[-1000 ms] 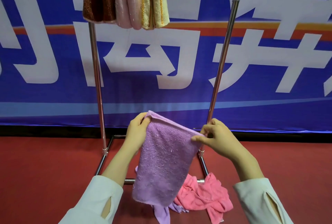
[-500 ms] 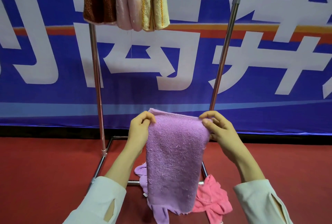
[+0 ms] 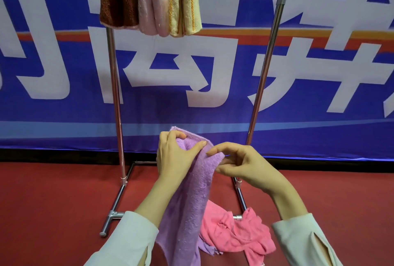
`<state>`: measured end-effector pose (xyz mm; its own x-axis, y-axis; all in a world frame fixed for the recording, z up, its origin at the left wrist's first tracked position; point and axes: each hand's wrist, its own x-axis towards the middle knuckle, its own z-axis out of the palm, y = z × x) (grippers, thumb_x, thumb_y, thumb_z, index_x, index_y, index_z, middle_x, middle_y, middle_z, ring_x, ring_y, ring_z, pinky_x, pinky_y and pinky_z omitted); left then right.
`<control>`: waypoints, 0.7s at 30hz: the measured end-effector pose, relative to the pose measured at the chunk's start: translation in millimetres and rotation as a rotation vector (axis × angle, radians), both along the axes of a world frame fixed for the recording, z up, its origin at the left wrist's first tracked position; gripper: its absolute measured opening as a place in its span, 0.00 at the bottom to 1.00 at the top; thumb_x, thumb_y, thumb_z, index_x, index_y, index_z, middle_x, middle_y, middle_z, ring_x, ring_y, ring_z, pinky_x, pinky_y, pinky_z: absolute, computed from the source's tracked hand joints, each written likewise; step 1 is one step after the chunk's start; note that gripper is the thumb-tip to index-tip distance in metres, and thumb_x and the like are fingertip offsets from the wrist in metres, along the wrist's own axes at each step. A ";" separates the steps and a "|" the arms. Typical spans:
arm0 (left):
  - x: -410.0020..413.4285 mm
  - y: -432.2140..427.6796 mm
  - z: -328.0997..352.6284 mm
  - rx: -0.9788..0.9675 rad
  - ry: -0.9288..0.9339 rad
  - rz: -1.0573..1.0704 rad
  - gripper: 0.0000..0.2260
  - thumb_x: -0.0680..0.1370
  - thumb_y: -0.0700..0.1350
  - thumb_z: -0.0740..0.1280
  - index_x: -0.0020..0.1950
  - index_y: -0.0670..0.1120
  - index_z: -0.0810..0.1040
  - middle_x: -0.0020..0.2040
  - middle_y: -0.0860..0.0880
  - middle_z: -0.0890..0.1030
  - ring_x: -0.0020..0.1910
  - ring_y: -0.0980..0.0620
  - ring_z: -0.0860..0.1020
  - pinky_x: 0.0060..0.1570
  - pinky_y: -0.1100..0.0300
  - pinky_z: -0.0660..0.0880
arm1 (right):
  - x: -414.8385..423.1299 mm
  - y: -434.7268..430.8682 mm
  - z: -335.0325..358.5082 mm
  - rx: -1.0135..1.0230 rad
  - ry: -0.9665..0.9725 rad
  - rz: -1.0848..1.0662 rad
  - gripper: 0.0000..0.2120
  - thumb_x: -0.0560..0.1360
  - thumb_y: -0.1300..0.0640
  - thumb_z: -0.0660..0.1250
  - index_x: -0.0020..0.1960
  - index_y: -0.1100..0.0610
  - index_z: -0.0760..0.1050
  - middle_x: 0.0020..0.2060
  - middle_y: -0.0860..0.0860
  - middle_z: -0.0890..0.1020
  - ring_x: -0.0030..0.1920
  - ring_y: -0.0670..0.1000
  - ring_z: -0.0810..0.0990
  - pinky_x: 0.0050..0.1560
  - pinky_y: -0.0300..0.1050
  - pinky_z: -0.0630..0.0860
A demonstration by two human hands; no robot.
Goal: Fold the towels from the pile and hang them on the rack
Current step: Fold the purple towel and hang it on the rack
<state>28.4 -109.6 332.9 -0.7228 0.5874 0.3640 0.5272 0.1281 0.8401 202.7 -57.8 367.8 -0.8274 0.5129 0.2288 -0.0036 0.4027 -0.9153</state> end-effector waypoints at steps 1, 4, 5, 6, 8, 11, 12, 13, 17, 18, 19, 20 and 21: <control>-0.5 -0.2 0.0 -0.019 0.011 0.003 0.22 0.64 0.61 0.76 0.49 0.51 0.75 0.51 0.53 0.70 0.53 0.51 0.75 0.52 0.53 0.73 | -1.3 0.9 -1.5 0.027 -0.009 -0.008 0.16 0.73 0.75 0.65 0.52 0.57 0.80 0.43 0.50 0.84 0.39 0.42 0.78 0.45 0.34 0.74; -2.0 1.6 -1.1 -0.018 0.023 -0.063 0.16 0.67 0.55 0.76 0.48 0.50 0.77 0.51 0.51 0.71 0.51 0.51 0.76 0.51 0.57 0.72 | -6.5 3.0 -4.5 0.156 0.013 -0.073 0.10 0.75 0.69 0.68 0.50 0.55 0.81 0.47 0.52 0.85 0.48 0.45 0.82 0.54 0.41 0.76; -2.7 2.4 -1.8 -0.002 0.032 -0.105 0.12 0.69 0.51 0.75 0.49 0.49 0.79 0.51 0.50 0.72 0.51 0.50 0.76 0.51 0.61 0.71 | -7.9 3.7 -6.0 0.236 0.016 -0.104 0.09 0.75 0.67 0.69 0.49 0.55 0.81 0.47 0.51 0.84 0.48 0.44 0.82 0.54 0.39 0.75; -3.7 3.2 -2.7 0.016 0.048 -0.153 0.08 0.72 0.46 0.73 0.50 0.48 0.81 0.51 0.49 0.74 0.51 0.50 0.76 0.50 0.64 0.69 | -9.6 4.7 -7.6 0.338 0.010 -0.145 0.07 0.75 0.65 0.70 0.48 0.54 0.81 0.47 0.49 0.81 0.48 0.42 0.80 0.53 0.35 0.73; -4.3 3.8 -4.5 0.055 0.104 -0.274 0.07 0.75 0.38 0.67 0.50 0.46 0.83 0.49 0.49 0.76 0.47 0.53 0.76 0.48 0.69 0.68 | -11.1 5.9 -10.1 0.545 -0.013 -0.232 0.04 0.74 0.58 0.70 0.47 0.52 0.81 0.51 0.46 0.74 0.54 0.41 0.73 0.56 0.29 0.67; -3.0 4.9 -5.9 0.054 0.144 -0.448 0.12 0.76 0.32 0.64 0.50 0.45 0.84 0.47 0.52 0.79 0.47 0.59 0.76 0.48 0.76 0.66 | -11.1 6.7 -11.7 0.673 0.005 -0.237 0.06 0.72 0.52 0.66 0.46 0.53 0.77 0.53 0.45 0.74 0.60 0.43 0.69 0.59 0.29 0.63; -2.9 5.1 -5.9 0.039 0.111 -0.492 0.12 0.76 0.32 0.64 0.50 0.45 0.84 0.48 0.52 0.80 0.49 0.58 0.77 0.49 0.76 0.67 | -11.1 5.8 -11.2 0.652 0.014 -0.221 0.05 0.72 0.53 0.66 0.45 0.53 0.75 0.49 0.43 0.76 0.55 0.43 0.73 0.56 0.32 0.67; -3.1 5.4 -5.9 0.026 0.053 -0.529 0.11 0.76 0.33 0.65 0.50 0.44 0.84 0.49 0.52 0.82 0.50 0.56 0.78 0.51 0.74 0.69 | -10.9 4.1 -9.8 0.621 0.009 -0.204 0.03 0.73 0.55 0.67 0.45 0.52 0.74 0.45 0.40 0.77 0.50 0.41 0.75 0.51 0.33 0.69; -1.7 4.7 -5.2 0.052 -0.185 -0.668 0.04 0.76 0.37 0.68 0.47 0.42 0.82 0.44 0.49 0.85 0.44 0.56 0.80 0.49 0.60 0.75 | -11.5 7.4 -13.0 0.656 -0.066 -0.303 0.04 0.76 0.49 0.67 0.46 0.47 0.73 0.40 0.30 0.77 0.42 0.38 0.76 0.44 0.43 0.75; 0.4 3.7 -4.4 0.073 -0.248 -0.699 0.02 0.76 0.37 0.68 0.45 0.42 0.80 0.41 0.50 0.84 0.40 0.57 0.79 0.44 0.62 0.75 | -11.8 8.5 -13.5 0.666 -0.082 -0.345 0.06 0.75 0.45 0.66 0.48 0.45 0.73 0.41 0.31 0.78 0.42 0.40 0.77 0.45 0.47 0.77; 3.3 3.1 -3.5 0.087 -0.312 -0.724 0.03 0.77 0.36 0.68 0.44 0.42 0.77 0.37 0.51 0.83 0.36 0.58 0.77 0.39 0.64 0.73 | -11.7 9.7 -14.1 0.662 -0.087 -0.376 0.07 0.74 0.42 0.65 0.49 0.44 0.73 0.42 0.34 0.79 0.44 0.41 0.77 0.47 0.50 0.77; 6.7 2.2 -2.1 0.102 -0.371 -0.751 0.05 0.77 0.35 0.67 0.43 0.42 0.73 0.34 0.51 0.81 0.32 0.58 0.75 0.35 0.66 0.71 | -11.8 10.8 -14.2 0.659 -0.090 -0.399 0.09 0.73 0.40 0.64 0.49 0.42 0.74 0.44 0.37 0.80 0.45 0.42 0.78 0.48 0.51 0.77; 9.3 2.1 -1.7 0.111 -0.416 -0.765 0.07 0.77 0.35 0.66 0.43 0.43 0.69 0.31 0.51 0.79 0.29 0.57 0.72 0.32 0.66 0.69 | -11.6 12.1 -14.4 0.651 -0.090 -0.412 0.09 0.73 0.40 0.64 0.50 0.42 0.74 0.45 0.39 0.81 0.47 0.43 0.79 0.48 0.52 0.77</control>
